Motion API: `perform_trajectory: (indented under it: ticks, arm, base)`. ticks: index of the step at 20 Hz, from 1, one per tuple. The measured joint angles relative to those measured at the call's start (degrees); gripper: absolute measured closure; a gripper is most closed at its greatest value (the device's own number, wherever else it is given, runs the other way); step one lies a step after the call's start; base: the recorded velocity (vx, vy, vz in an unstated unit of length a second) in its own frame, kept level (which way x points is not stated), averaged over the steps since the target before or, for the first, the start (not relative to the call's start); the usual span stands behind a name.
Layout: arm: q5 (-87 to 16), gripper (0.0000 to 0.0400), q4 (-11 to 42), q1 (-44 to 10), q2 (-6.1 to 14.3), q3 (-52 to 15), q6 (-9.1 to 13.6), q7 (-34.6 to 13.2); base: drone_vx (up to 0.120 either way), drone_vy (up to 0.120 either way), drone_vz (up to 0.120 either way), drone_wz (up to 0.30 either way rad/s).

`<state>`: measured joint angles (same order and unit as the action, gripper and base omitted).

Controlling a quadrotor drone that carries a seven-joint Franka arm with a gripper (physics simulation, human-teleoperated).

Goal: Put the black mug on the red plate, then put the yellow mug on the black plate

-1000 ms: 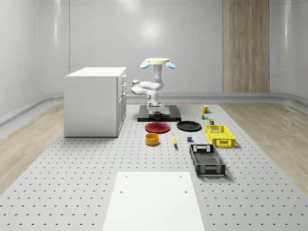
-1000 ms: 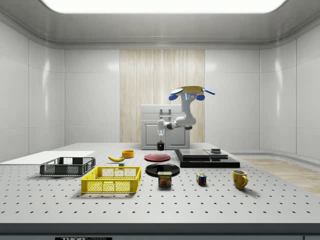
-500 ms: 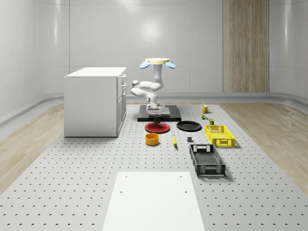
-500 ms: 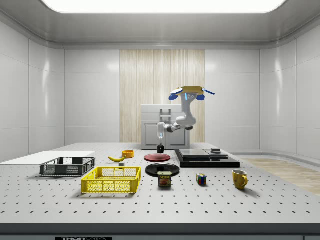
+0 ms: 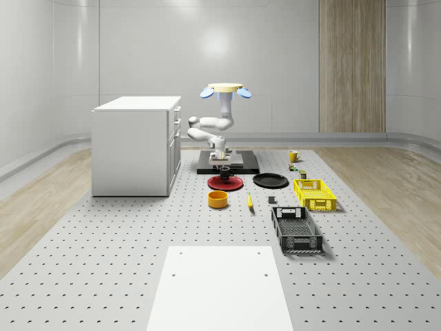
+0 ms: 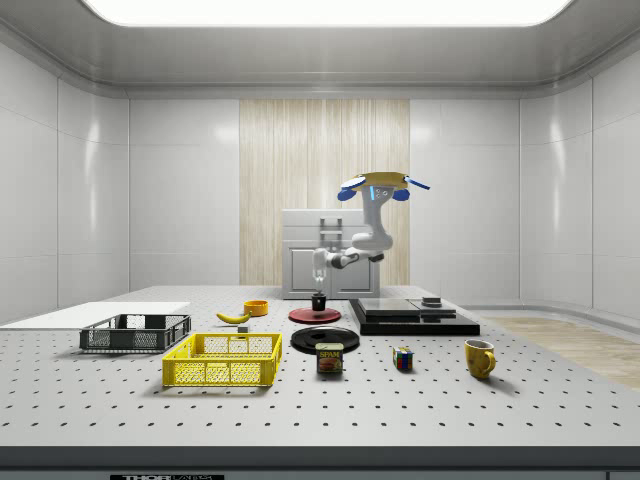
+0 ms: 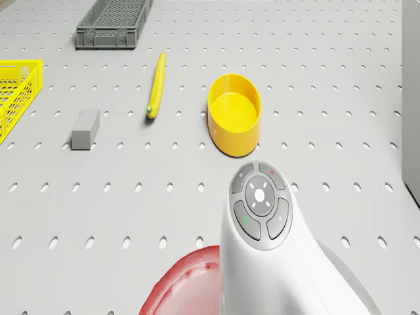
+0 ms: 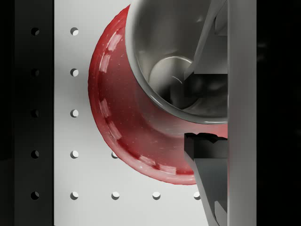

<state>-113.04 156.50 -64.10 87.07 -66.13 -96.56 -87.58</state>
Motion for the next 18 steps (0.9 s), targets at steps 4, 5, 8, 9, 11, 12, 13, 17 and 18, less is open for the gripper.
perform_trajectory:
  ticks: [4,5,8,9,11,12,13,17,18]
  arm:
    - [-0.8,0.0290,-1.3,-1.1,-0.4,0.9,-0.4,-0.1]
    - [-1.1,0.0290,-1.5,-1.3,-0.5,1.1,-0.6,-0.1]
    - [-1.5,0.0176,-2.0,-1.7,-0.7,1.6,-0.8,-0.1]
    - [-1.7,0.0137,-2.1,-1.8,-0.7,1.7,-0.9,-0.1]
    - [-1.4,0.0083,-2.1,-1.8,-0.7,1.5,-0.7,-0.1]
    - [-1.1,0.0065,-1.9,-1.7,-0.7,1.2,-0.6,-0.2]
    - [-0.7,0.0050,-1.7,-1.6,-0.7,0.7,-0.4,-0.2]
    - [1.5,0.0019,-0.7,-1.1,-0.4,-1.7,0.8,-0.2]
    - [2.2,0.0014,-0.4,-0.9,-0.3,-2.4,1.1,-0.2]
  base:
    - [0.000,0.000,0.000,0.000]
    - [0.000,0.000,0.000,0.000]
    - [0.000,0.000,0.000,0.000]
    - [0.000,0.000,0.000,0.000]
    - [0.000,0.000,0.000,0.000]
    - [0.000,0.000,0.000,0.000]
    - [0.000,0.000,0.000,0.000]
    - [0.000,0.000,0.000,0.000]
    - [0.000,0.000,0.000,0.000]
